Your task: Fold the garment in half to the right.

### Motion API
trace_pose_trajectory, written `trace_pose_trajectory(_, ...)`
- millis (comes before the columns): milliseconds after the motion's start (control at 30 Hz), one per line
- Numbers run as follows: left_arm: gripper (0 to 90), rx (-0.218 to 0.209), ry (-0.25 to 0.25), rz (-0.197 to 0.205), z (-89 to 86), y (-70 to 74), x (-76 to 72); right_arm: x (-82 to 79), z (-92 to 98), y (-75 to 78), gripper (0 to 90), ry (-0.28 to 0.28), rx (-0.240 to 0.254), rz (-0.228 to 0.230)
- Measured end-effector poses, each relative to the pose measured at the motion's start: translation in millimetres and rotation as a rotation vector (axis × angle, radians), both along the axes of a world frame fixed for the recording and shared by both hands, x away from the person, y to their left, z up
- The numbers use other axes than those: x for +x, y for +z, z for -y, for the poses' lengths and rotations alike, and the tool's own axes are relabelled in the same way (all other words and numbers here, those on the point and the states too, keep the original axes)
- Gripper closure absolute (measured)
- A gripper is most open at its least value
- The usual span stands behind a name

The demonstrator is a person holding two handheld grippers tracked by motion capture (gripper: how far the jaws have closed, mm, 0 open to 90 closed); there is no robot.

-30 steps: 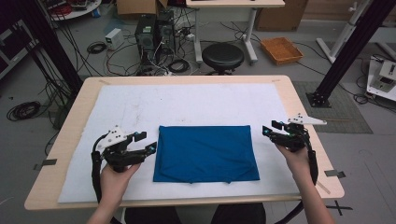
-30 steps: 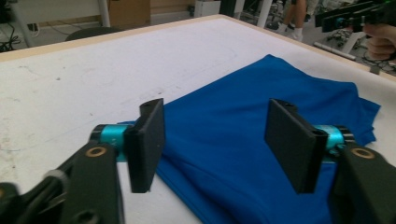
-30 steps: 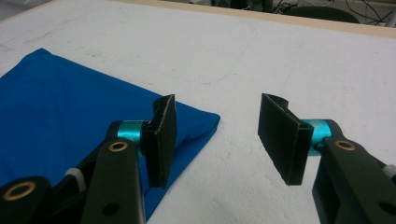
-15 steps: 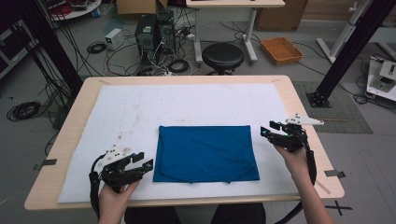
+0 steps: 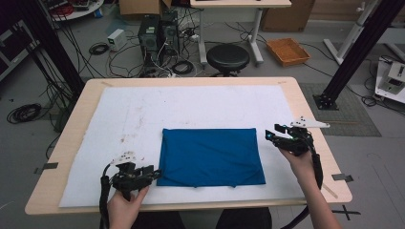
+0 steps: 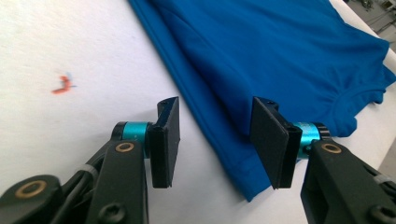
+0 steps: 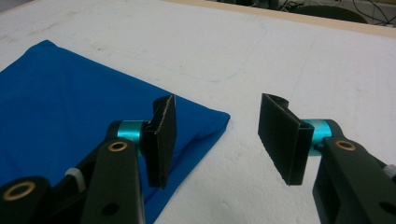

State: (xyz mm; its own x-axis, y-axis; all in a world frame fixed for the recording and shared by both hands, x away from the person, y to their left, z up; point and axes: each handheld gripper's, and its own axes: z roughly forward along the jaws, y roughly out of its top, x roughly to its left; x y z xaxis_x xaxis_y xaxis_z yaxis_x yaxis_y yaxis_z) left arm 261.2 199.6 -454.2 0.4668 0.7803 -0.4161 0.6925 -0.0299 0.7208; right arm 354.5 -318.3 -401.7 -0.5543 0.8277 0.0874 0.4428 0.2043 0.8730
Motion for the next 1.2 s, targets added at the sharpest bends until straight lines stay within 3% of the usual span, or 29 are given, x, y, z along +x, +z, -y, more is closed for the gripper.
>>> trace_pose_trajectory(267, 50.7, -0.047, 0.005, -0.036, 7.5, -1.2, 4.0, -0.2, -7.0, 0.9, 47.1, 0.016, -0.010, 0.004)
trace_pose_trajectory(467, 54.7, -0.017, 0.023, -0.028, 13.8, -0.5, 4.3, 0.2, -30.3, 6.8, 46.7, 0.066, -0.026, 0.022)
trace_pose_trajectory(733, 68.2, 0.055, 0.017, -0.002, 23.5, 0.6, 2.9, 9.3, -96.3, 15.1, 46.6, 0.176, -0.035, 0.028)
trace_pose_trajectory(833, 72.6, 0.060, 0.025, -0.001, 24.0, 0.4, 3.3, 17.1, -125.2, 13.6, 48.0, 0.219, -0.024, 0.014)
trace_pose_trajectory(1000, 75.6, 0.070, 0.028, -0.001, 24.1, 0.5, 3.5, 33.1, -177.3, 8.2, 52.2, 0.266, -0.061, -0.020)
trace_pose_trajectory(1200, 76.4, 0.073, 0.026, 0.003, 24.1, 0.3, 3.5, 55.3, -237.8, 5.3, 56.4, 0.308, -0.048, -0.082)
